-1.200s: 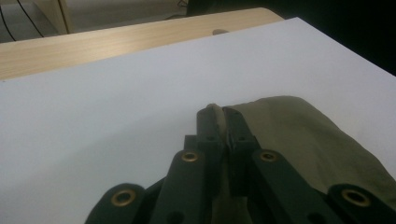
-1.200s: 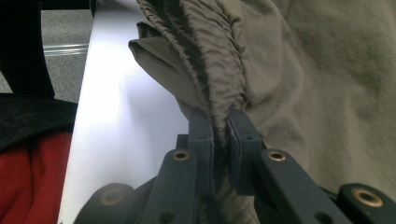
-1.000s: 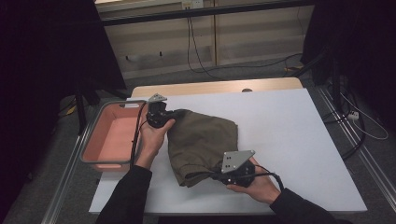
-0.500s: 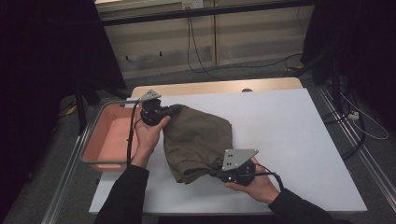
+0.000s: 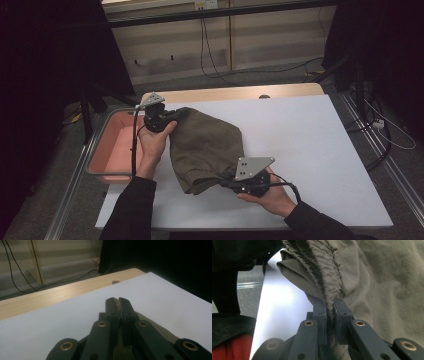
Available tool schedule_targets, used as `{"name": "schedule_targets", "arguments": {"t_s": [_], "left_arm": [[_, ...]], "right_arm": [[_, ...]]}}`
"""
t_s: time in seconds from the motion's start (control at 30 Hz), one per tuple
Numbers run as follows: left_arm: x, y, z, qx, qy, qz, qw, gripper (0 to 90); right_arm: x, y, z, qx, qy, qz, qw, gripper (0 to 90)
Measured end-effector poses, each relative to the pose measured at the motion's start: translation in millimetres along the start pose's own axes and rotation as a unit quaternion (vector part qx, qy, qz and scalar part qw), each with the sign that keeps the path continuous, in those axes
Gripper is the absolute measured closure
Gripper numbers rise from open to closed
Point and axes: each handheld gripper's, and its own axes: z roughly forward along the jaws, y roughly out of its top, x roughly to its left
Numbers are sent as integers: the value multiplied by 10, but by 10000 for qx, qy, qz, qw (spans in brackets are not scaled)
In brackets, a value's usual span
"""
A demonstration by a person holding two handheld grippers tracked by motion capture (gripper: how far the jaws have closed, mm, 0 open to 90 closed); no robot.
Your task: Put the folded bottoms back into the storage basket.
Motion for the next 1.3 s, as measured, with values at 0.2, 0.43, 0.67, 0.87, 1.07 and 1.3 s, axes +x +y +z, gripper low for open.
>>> {"name": "schedule_targets", "arguments": {"t_s": [0.2, 0.43, 0.67, 0.87, 1.07, 1.3], "left_arm": [[11, 53, -83, -138, 6, 44, 9999, 874], [23, 102, -183, -294, 49, -83, 9995, 874], [53, 133, -258, -396, 66, -96, 9991, 874], [88, 141, -308, -456, 122, -98, 9988, 875], [110, 162, -375, -542, 161, -95, 9984, 875], [165, 172, -453, -578, 203, -122, 9980, 876]], "right_arm": [[-9, 36, 26, -91, 8, -17, 10000, 816], [-22, 104, 56, -150, 12, -64, 9999, 817], [-27, 160, 86, -216, 61, -81, 9997, 817], [-45, 223, 116, -248, 93, -145, 9995, 817], [-36, 278, 144, -295, 118, -185, 9993, 817], [-22, 339, 194, -345, 163, -226, 9990, 817]]}}
